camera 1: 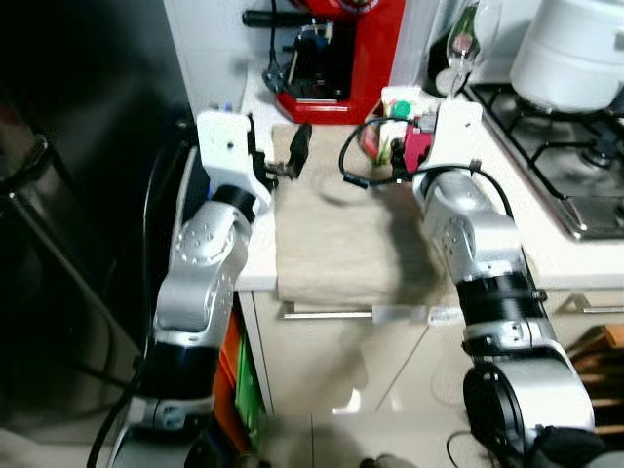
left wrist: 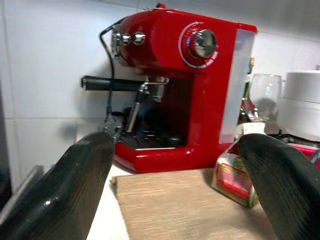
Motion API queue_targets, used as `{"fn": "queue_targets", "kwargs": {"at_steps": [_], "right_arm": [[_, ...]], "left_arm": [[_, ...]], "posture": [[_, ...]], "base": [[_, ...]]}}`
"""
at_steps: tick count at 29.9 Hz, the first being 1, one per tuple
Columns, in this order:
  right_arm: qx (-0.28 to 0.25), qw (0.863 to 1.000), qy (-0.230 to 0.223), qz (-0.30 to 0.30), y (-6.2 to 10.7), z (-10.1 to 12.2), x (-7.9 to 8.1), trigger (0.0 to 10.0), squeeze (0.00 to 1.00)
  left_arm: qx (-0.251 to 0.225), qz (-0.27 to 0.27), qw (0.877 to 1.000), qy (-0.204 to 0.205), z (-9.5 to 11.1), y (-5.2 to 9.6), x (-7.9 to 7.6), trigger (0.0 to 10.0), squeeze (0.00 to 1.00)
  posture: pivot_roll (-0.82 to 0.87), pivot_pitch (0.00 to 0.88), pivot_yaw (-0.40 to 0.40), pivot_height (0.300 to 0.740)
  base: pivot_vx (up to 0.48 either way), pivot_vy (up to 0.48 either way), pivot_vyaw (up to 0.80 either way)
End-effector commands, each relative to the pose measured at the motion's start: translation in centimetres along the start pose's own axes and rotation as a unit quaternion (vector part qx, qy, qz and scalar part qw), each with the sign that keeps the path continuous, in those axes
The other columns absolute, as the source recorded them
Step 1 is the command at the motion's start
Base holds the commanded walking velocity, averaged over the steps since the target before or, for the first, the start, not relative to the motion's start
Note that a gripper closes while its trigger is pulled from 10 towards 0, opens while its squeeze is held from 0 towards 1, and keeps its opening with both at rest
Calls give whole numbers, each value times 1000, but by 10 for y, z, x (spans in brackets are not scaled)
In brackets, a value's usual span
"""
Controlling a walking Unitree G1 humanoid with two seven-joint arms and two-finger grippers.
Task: Restocking fridge
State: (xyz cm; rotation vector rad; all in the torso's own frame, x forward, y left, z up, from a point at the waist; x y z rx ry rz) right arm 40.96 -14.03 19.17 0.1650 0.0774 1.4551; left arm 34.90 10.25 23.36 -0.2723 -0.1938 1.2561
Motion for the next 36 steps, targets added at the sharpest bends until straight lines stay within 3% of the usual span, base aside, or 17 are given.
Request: {"fn": "queue_targets", "kwargs": {"at_steps": [1, 6, 7, 8, 15, 28, 33, 36], "right_arm": [[1, 1000, -3, -19, -5, 0, -9, 10000, 0], [-4, 999, 12, -49, -13, 3, -25, 10000, 0], [-5, 998, 14, -55, -15, 3, -30, 3294, 0], [-4, 998, 19, -66, -16, 4, -36, 0, 0], [-22, 995, 26, -90, -22, 16, -58, 0, 0], [-36, 994, 54, -85, -26, 26, -66, 0, 0], [-46, 994, 58, -78, -26, 30, -62, 0, 0], [-50, 995, 58, -57, -26, 29, -50, 0, 0]], "left_arm": [[-1, -11, 1000, 0, 2, -5, -3, 10000, 0], [1, -35, 999, 6, -2, -11, -13, 10000, 0], [-1, -37, 999, 7, -2, -13, -15, 10000, 0], [-2, -39, 999, 10, -2, -15, -16, 10000, 0], [-7, -46, 999, 16, -3, -22, -20, 10000, 0], [-18, -35, 999, 36, -8, -27, -25, 10000, 0], [-19, -30, 998, 43, -10, -26, -24, 10000, 0], [-21, -28, 998, 43, -10, -28, -25, 10000, 0]], "posture": [[-107, 0, 39, 735], [-128, 0, 34, 735], [-146, 0, 33, 735], [-152, 1, 34, 735], [-191, 12, 29, 735], [-232, 0, 3, 735], [-249, 0, -2, 735], [-242, 0, -4, 735]], "base": [[0, 0, 0], [0, 0, 0], [0, 0, 0], [0, 0, 0], [0, 0, 0], [0, 0, 0], [0, 0, 0], [0, 0, 0]]}}
Point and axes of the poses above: a point about 5 cm out from each wrist's last joint towards the gripper, its own y axis pointing back from the gripper into the wrist, its own z axis along the axis of the wrist's last joint, x = y × z, the point moved 2 cm from there along -y, pointing out of the wrist towards the gripper, and after that the axes turned 2 degrees about -y, right-handed, at the moved point
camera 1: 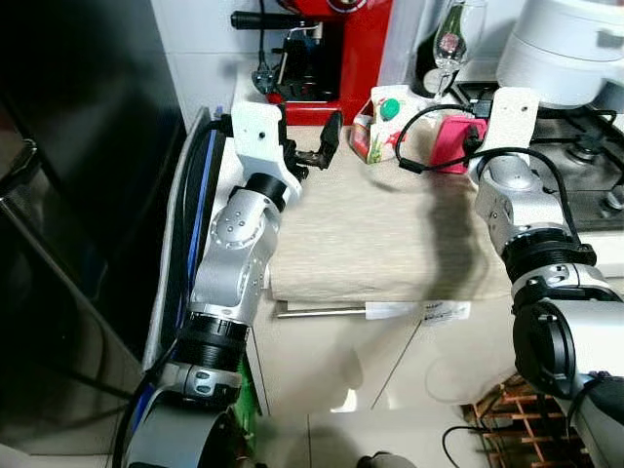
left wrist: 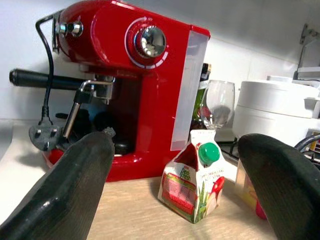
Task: Restocking fridge
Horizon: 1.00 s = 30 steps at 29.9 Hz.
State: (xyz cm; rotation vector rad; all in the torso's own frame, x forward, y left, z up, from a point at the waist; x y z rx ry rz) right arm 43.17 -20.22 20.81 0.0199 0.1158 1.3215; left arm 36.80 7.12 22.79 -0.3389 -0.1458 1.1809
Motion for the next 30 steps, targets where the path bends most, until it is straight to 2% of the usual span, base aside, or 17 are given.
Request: {"fn": "queue_targets", "kwargs": {"at_steps": [1, 6, 7, 8, 9, 10, 11, 20, 21, 24, 26, 30], "right_arm": [[-9, 1000, 2, 21, 1, 4, 10, 0, 0], [13, 999, -6, 31, 3, -9, 19, 0, 0], [20, 999, -7, 31, 3, -12, 20, 667, 0], [27, 999, -5, 30, 3, -15, 22, 2941, 0], [27, 999, -5, 30, 3, -15, 22, 2941, 0], [28, 999, -6, 30, 3, -16, 23, 7098, 0], [32, 999, -5, 30, 4, -19, 24, 10000, 0], [28, 999, -9, 17, 2, -16, 21, 10000, 0], [27, 999, -18, 12, 2, -15, 19, 10000, 1000], [22, 999, -27, -7, 1, -14, 13, 10000, 1000], [1, 999, -33, -18, 1, -10, 10, 10000, 1000], [-18, 998, -49, -39, 0, -4, 2, 10000, 1000]], "left_arm": [[-9, 1, 1000, 1, 5, -4, -1, 10000, 0], [-10, 10, 1000, -7, 7, 0, 6, 10000, 0], [-8, 14, 1000, -9, 7, 1, 8, 10000, 0], [-6, 17, 1000, -10, 7, 3, 11, 10000, 0], [-6, 17, 1000, -10, 7, 3, 11, 10000, 0], [-6, 18, 1000, -12, 7, 4, 12, 10000, 0], [-3, 19, 1000, -16, 7, 5, 14, 10000, 0], [4, 14, 1000, -21, 8, 3, 17, 10000, 0], [4, 10, 1000, -21, 8, 2, 16, 10000, 0], [3, -3, 1000, -25, 7, -2, 12, 10000, 0], [-1, -3, 1000, -25, 9, -3, 10, 10000, 0], [-1, 0, 1000, -26, 11, -1, 12, 10000, 0]], "posture": [[-239, 0, -3, 735], [-209, 20, -3, 735], [-202, 30, 1, 735], [-195, 35, 1, 735], [-195, 35, 1, 735], [-193, 36, 1, 735], [-184, 49, 7, 735], [-195, 56, 33, 735], [-201, 54, 37, 735], [-214, 44, 40, 735], [-204, 32, 41, 735], [-185, 33, 43, 735]], "base": [[0, 0, 0], [0, 0, 0], [0, 0, 0], [0, 0, 0], [0, 0, 0], [0, 0, 0], [0, 0, 0], [0, 0, 0], [0, 0, 0], [0, 0, 0], [0, 0, 0], [0, 0, 0]]}}
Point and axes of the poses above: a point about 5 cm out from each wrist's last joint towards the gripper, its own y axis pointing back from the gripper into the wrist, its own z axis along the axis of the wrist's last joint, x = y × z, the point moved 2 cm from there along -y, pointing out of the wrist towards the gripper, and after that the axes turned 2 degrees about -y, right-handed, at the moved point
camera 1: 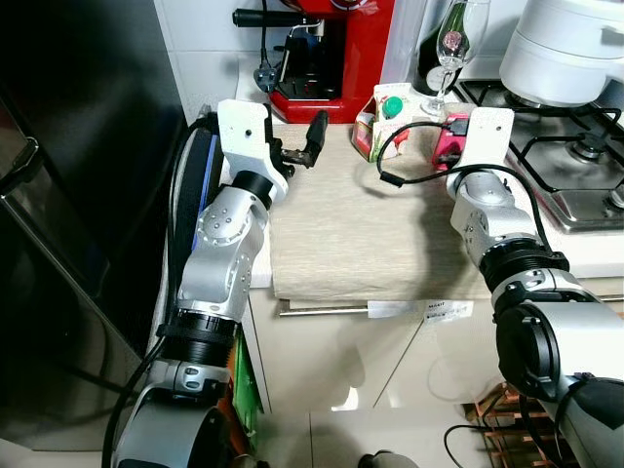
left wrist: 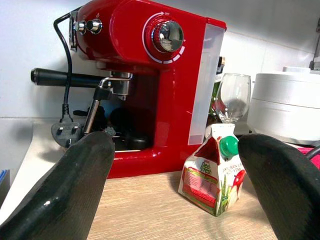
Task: Restocking fridge
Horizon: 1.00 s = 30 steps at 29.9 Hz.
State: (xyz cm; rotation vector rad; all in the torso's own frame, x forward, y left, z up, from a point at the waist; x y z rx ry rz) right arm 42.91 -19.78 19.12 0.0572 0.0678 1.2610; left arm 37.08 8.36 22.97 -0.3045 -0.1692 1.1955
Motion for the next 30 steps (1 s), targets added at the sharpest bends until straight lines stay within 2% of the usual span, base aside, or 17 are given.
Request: {"fn": "queue_targets", "kwargs": {"at_steps": [1, 7, 15, 24, 28, 29, 30], "right_arm": [[-19, 1000, -21, -9, -2, 13, -2, 10000, 1000], [-33, 999, -15, -8, -1, 18, 6, 10000, 1000], [-19, 999, -24, 15, 1, 13, 15, 10000, 1000], [-15, 1000, -15, 5, -1, 13, 8, 10000, 1000], [-16, 1000, 6, 7, -2, 16, 7, 10000, 1000], [-17, 1000, 7, 9, -3, 17, 8, 10000, 0], [-17, 1000, 7, 9, -3, 17, 8, 10000, 0]], "left_arm": [[-9, -4, 1000, -7, 8, -2, 0, 10000, 0], [-5, 5, 1000, -14, 6, 3, 6, 10000, 0], [1, 14, 1000, -20, 6, 8, 12, 10000, 0], [4, 14, 1000, -18, 6, 9, 10, 10000, 0], [6, 12, 1000, -16, 5, 6, 9, 10000, 0], [6, 10, 1000, -16, 5, 5, 8, 10000, 0], [6, 10, 1000, -16, 5, 5, 8, 10000, 0]], "posture": [[-185, 33, 43, 735], [-163, 45, 33, 735], [-137, 64, 27, 735], [-136, 68, 28, 735], [-149, 56, 31, 735], [-151, 55, 32, 735], [-151, 55, 32, 735]], "base": [[0, 0, 0], [0, 0, 0], [0, 0, 0], [0, 0, 0], [0, 0, 0], [0, 0, 0], [0, 0, 0]]}}
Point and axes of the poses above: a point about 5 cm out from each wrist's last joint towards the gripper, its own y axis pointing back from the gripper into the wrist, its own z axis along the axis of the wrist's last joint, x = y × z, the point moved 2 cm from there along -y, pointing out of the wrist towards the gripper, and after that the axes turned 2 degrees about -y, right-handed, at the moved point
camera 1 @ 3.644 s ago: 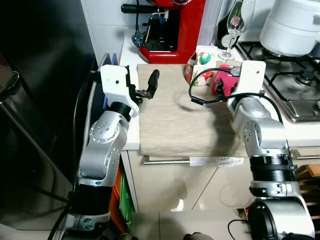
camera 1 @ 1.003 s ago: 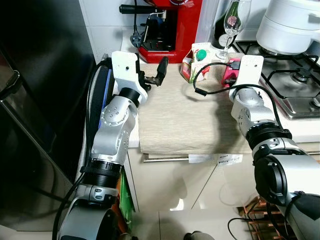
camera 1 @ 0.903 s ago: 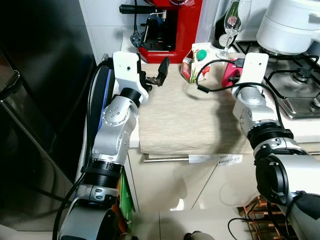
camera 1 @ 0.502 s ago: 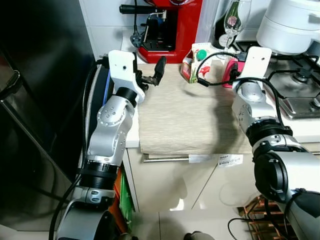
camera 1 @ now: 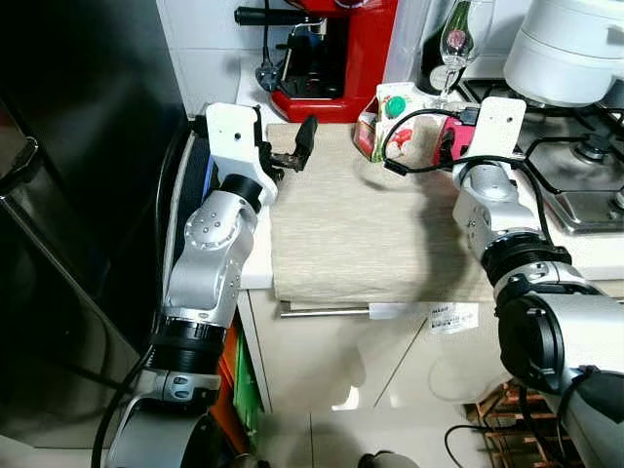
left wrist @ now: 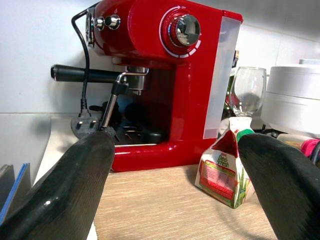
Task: Restocking fridge
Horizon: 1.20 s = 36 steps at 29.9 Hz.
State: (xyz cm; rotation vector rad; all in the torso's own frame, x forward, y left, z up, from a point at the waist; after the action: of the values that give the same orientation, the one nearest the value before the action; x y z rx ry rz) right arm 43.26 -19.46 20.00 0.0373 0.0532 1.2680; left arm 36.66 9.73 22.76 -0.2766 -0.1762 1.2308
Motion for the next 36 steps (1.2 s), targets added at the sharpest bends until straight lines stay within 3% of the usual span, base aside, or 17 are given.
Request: {"fn": "queue_targets", "kwargs": {"at_steps": [1, 11, 27, 36], "right_arm": [[-2, 1000, 7, 10, -1, 8, 4, 10000, 0], [18, 999, 21, 25, -2, 4, 5, 10000, 0], [41, 998, 39, 16, -6, 3, -12, 10000, 0], [45, 997, 44, 37, -5, 2, -4, 10000, 0]], "left_arm": [[-4, -7, 1000, 0, 4, -5, -5, 10000, 0], [-1, -8, 1000, 9, 1, -5, -8, 10000, 0], [1, -8, 1000, 17, -2, -7, -11, 10000, 0], [2, -7, 1000, 21, -4, -8, -13, 10000, 0]], "posture": [[-154, 53, 32, 735], [-162, 39, 27, 735], [-177, 34, 11, 735], [-186, 35, 11, 735]], "base": [[0, 0, 0], [0, 0, 0], [0, 0, 0], [0, 0, 0]]}}
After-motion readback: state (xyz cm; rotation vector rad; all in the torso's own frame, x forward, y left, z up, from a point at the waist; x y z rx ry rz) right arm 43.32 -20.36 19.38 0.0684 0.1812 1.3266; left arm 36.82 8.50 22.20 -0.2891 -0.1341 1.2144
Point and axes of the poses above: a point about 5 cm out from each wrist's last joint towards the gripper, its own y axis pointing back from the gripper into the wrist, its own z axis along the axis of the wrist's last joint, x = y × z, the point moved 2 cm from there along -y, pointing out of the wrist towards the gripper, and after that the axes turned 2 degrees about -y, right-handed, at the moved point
